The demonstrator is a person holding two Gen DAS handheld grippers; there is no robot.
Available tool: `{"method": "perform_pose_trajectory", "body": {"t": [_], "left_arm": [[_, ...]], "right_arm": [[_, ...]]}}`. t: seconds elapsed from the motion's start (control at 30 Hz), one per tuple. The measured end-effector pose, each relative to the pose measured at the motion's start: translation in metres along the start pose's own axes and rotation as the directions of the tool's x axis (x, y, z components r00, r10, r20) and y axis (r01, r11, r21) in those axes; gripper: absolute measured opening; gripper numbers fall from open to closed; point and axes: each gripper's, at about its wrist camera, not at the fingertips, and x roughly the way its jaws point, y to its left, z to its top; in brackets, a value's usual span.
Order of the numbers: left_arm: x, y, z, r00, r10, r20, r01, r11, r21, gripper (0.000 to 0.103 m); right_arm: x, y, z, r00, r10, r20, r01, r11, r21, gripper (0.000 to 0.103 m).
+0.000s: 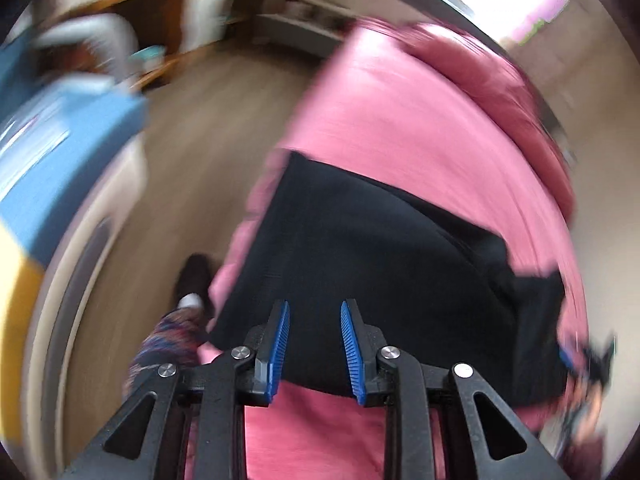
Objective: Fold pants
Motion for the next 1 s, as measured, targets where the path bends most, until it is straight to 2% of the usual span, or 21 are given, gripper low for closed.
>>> {"method": "perform_pose_trajectory", "body": {"t": [0.07,0.2,0.37,0.47,0.53,0.67,0.83,0.9,1.0], "left_arm": [[0.008,-0.033,-0.006,0.998,-0.050,-0.034,0.054,0.989,0.140,0.028],[0.028,-0.081,-0.021,0.984,-0.118,-0.136,0.153,0.949,0.277,0.030],[0.047,-0.122,-0.035,0.965,-0.129,-0.228,0.211,0.900,0.382,0.030],[0.054,-0.146,-0.047,0.957,-0.121,-0.265,0.240,0.844,0.480,0.032],[0.058,-0.158,-0.056,0.948,-0.118,-0.296,0.266,0.807,0.528,0.032],[0.071,-0.179,-0.070,0.934,-0.096,-0.345,0.297,0.745,0.597,0.032],[0.076,-0.196,-0.082,0.923,-0.100,-0.372,0.338,0.672,0.659,0.033],[0.076,-0.200,-0.086,0.915,-0.104,-0.390,0.361,0.644,0.675,0.037],[0.076,-0.208,-0.091,0.906,-0.112,-0.409,0.389,0.603,0.697,0.038]], "right_arm": [[0.010,-0.007,0.016,0.999,-0.024,0.023,0.023,0.999,0.041,0.035],[0.036,-0.019,0.045,0.997,-0.064,0.050,0.057,0.990,0.128,0.035],[0.061,-0.025,0.063,0.995,-0.092,0.049,0.081,0.978,0.191,0.035],[0.057,-0.033,0.077,0.994,-0.095,0.061,0.082,0.979,0.185,0.034],[0.057,-0.028,0.084,0.991,-0.119,0.057,0.109,0.983,0.148,0.011],[0.043,-0.005,0.094,0.988,-0.128,0.083,0.123,0.991,0.059,0.009],[-0.005,0.016,0.087,0.984,-0.117,0.136,0.120,0.993,-0.009,0.009],[-0.035,0.017,0.076,0.979,-0.122,0.163,0.127,0.992,-0.023,0.009],[-0.068,0.014,0.065,0.970,-0.136,0.200,0.144,0.989,-0.025,0.009]]}}
